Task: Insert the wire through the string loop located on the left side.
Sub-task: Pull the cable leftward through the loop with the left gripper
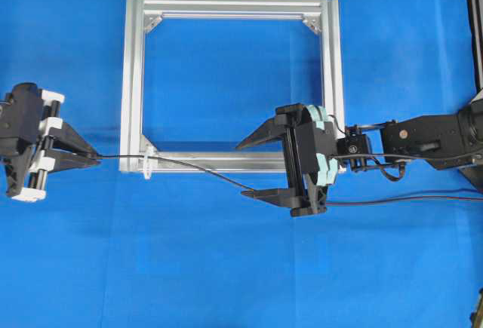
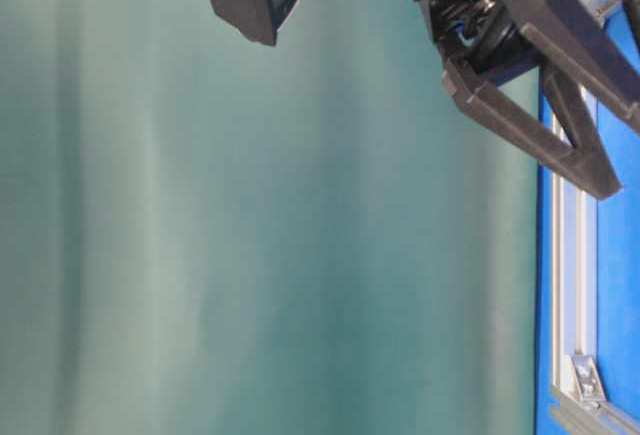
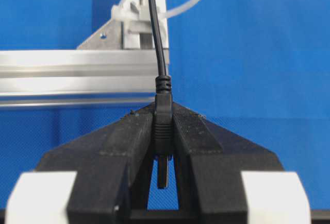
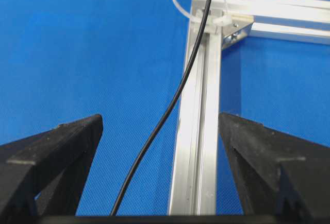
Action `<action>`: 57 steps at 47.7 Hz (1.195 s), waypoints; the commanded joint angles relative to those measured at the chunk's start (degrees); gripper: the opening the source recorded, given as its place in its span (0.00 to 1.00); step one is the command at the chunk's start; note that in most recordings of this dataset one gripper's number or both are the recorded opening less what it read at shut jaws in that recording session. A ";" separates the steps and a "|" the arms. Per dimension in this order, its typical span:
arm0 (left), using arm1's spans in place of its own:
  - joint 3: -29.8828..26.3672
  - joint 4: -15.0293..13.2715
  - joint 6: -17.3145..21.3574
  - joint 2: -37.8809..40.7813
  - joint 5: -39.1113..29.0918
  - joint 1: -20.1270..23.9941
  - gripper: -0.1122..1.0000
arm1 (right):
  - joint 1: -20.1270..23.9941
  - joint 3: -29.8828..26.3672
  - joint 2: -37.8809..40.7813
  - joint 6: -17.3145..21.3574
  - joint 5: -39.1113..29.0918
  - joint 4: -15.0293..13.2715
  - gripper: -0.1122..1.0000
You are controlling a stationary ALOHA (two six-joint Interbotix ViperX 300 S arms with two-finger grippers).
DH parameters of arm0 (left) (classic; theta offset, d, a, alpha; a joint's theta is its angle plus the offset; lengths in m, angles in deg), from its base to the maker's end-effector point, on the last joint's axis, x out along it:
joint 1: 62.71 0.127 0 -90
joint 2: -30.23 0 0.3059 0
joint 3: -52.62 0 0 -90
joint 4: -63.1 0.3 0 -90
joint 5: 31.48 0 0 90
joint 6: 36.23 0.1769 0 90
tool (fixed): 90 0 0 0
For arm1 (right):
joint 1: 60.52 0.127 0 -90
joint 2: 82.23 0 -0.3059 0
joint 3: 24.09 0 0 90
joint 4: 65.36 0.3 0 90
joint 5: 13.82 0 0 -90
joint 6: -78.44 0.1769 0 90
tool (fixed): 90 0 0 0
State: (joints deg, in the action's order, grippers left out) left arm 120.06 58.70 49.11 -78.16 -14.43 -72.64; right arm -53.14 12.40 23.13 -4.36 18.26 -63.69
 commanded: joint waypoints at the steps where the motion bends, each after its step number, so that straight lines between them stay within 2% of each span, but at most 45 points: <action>1: -0.26 0.00 -0.44 -2.99 -2.90 0.18 0.15 | 0.18 -0.44 -1.49 -0.09 0.79 0.00 0.92; 12: 1.23 0.09 -0.53 -9.05 -6.94 0.09 0.15 | 0.18 -0.62 -1.41 -0.09 0.88 -0.18 0.92; 18: 1.41 0.09 0.09 -9.67 -8.00 0.09 0.15 | 0.18 -0.79 -1.32 -0.09 0.88 -0.18 0.92; 47: -4.22 0.09 -0.53 3.69 -13.62 0.00 0.15 | 0.35 -1.58 -0.97 -0.09 1.32 -0.26 0.92; 57: -5.27 0.09 -0.62 5.89 -15.12 0.09 0.15 | 0.44 -1.67 -0.97 -0.09 1.32 -0.26 0.92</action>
State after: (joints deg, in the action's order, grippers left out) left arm 115.75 58.70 48.59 -72.36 -29.29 -72.64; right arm -52.96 11.70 23.13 -4.36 19.05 -63.87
